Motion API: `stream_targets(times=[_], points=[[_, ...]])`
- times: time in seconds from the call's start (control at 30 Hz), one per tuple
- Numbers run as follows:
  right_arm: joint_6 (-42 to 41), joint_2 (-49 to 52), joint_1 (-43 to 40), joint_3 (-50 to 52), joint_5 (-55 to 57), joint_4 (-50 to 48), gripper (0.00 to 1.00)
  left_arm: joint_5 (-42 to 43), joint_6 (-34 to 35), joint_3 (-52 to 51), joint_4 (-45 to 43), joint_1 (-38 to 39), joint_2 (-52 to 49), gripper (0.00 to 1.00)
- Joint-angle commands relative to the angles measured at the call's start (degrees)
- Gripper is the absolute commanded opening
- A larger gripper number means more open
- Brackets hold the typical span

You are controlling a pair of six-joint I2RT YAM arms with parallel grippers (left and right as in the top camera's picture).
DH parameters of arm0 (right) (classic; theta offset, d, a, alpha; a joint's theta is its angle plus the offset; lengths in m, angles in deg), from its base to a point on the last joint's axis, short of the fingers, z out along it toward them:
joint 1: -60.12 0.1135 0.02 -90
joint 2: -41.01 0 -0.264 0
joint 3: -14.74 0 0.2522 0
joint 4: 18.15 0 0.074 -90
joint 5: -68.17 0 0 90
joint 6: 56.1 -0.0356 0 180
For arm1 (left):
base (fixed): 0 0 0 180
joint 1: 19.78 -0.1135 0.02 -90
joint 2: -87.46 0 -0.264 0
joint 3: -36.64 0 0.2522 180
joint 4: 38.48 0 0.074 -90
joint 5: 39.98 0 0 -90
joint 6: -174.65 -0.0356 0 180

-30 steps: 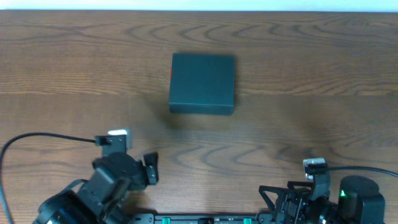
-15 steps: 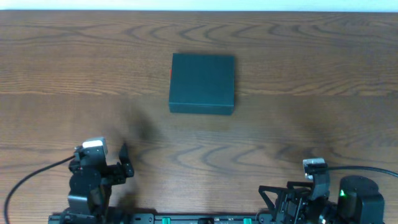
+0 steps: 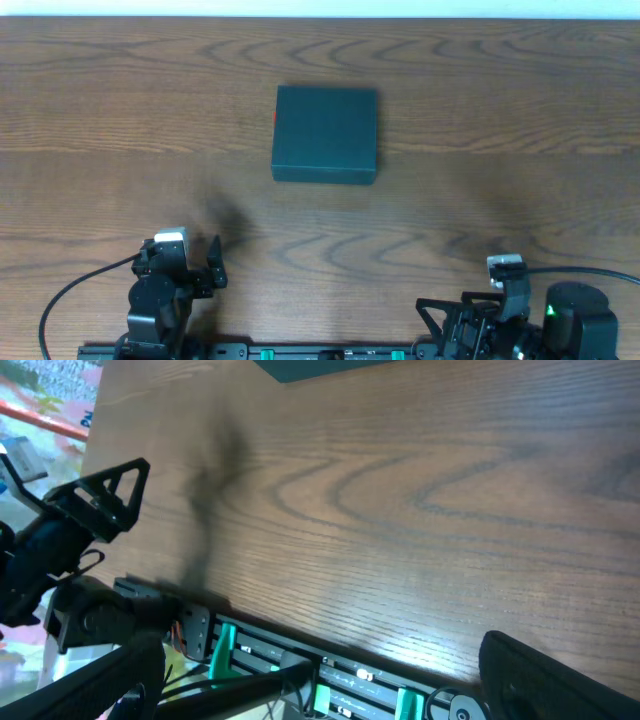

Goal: Pack container

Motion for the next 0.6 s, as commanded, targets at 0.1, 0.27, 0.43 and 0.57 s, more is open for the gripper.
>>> stream_targets(times=[0.1,0.27,0.43,0.57], points=[[-0.3,-0.3,0.5,0.1,-0.4,0.1,0.99,2.1,7.3,-4.0,4.2,-0.3,0.5,0.95],[-0.3,-0.3,0.5,0.1,-0.4,0.0,0.99,5.8,9.3,-3.9,4.2,-0.3,0.5,0.95],[-0.3,-0.3,0.5,0.1,-0.4,0.1,0.99,5.8,9.3,-3.9,4.2,-0.3,0.5,0.95],[-0.3,-0.3,0.5,0.1,-0.4,0.1,0.99,5.8,9.3,-3.9,4.2,-0.3,0.5,0.95]])
